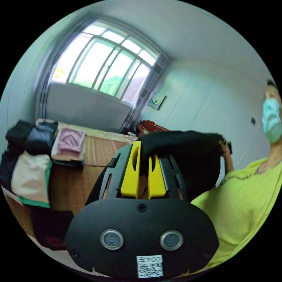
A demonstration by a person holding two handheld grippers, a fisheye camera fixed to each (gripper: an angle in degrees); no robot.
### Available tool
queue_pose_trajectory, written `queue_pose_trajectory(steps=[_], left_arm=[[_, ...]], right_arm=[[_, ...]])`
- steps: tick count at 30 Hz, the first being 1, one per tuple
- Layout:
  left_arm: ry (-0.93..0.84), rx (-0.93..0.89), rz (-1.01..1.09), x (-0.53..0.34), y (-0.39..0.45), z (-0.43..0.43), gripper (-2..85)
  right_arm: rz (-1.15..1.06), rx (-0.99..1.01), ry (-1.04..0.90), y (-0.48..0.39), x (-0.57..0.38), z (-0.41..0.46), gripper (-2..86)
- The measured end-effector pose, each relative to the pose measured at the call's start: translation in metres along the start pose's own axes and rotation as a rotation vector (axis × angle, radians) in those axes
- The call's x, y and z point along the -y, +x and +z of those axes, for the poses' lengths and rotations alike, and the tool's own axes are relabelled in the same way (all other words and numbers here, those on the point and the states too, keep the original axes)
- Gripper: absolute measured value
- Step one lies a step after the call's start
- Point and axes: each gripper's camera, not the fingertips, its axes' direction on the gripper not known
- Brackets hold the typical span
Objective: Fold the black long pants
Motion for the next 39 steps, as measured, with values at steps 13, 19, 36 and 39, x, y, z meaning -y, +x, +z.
queue_pose_trajectory(steps=[13,19,36,39], left_arm=[[0.335,0.218,0.233,0.335,0.037,0.009,-0.6],[0.262,0.261,0.484,0.333,0.041,-0.027,-0.6],[-1.156,0.347,0.882,-0.159,-0.207,0.304,-0.4],[-1.184,0.326,0.91,-0.181,-0.221,0.293,-0.4]], right_arm=[[-0.125,0.078,0.032,-0.098,0.201,0.211,4.0],[-0.098,0.163,0.039,-0.05,0.172,0.219,4.1],[0.105,-0.766,-0.765,0.311,-0.209,0.42,3.9],[0.034,-0.78,-0.777,0.295,-0.2,0.418,4.1]])
